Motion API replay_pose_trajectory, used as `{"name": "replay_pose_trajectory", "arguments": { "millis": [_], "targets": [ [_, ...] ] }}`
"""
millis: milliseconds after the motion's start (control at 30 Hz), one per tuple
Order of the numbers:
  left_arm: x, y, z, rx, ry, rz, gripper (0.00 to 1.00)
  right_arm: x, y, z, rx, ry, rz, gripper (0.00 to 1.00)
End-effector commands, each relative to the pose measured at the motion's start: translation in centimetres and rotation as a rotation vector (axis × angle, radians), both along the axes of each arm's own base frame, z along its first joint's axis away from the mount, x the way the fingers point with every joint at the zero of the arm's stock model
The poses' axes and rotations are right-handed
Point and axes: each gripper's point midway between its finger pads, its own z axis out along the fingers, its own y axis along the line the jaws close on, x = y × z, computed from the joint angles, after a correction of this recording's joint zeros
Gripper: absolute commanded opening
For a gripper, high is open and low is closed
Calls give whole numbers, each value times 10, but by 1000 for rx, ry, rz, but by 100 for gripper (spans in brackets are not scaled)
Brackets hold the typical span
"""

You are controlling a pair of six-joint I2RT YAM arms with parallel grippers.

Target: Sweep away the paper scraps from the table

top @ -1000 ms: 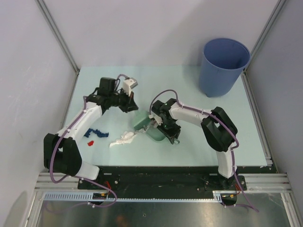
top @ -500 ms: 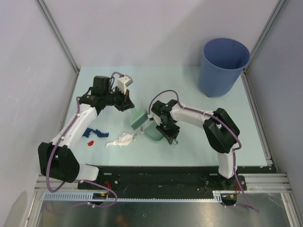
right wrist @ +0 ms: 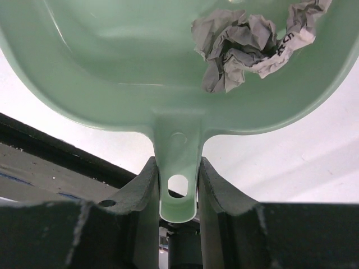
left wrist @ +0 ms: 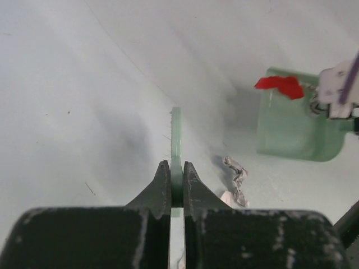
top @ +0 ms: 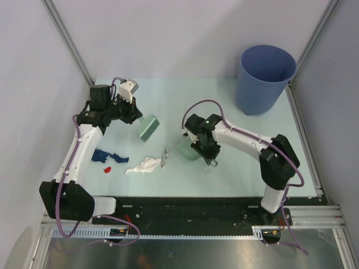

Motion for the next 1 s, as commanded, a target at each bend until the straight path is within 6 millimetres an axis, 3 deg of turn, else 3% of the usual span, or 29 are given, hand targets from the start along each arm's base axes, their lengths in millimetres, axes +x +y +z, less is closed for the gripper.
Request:
{"name": "replay_pose_trajectory", "arguments": {
  "millis": [0,233,600,800,967],
  "targets": [
    [2,10,30,13,-98,11,0,9,-10,42,25,-107,-39,0],
    [4,26,36,35,-112,48,0,24,-16,85,31,-190,-57,0],
    [3,31,29,54,-98,61,0,98,-39,160,111,-370,-171,0],
    [1,31,19,60,-80,53,0,139,-72,190,113,-448,-284,0],
    [0,30,14,53,-63,47,0,175,-118,226,98,-557,-409,0]
  ]
}}
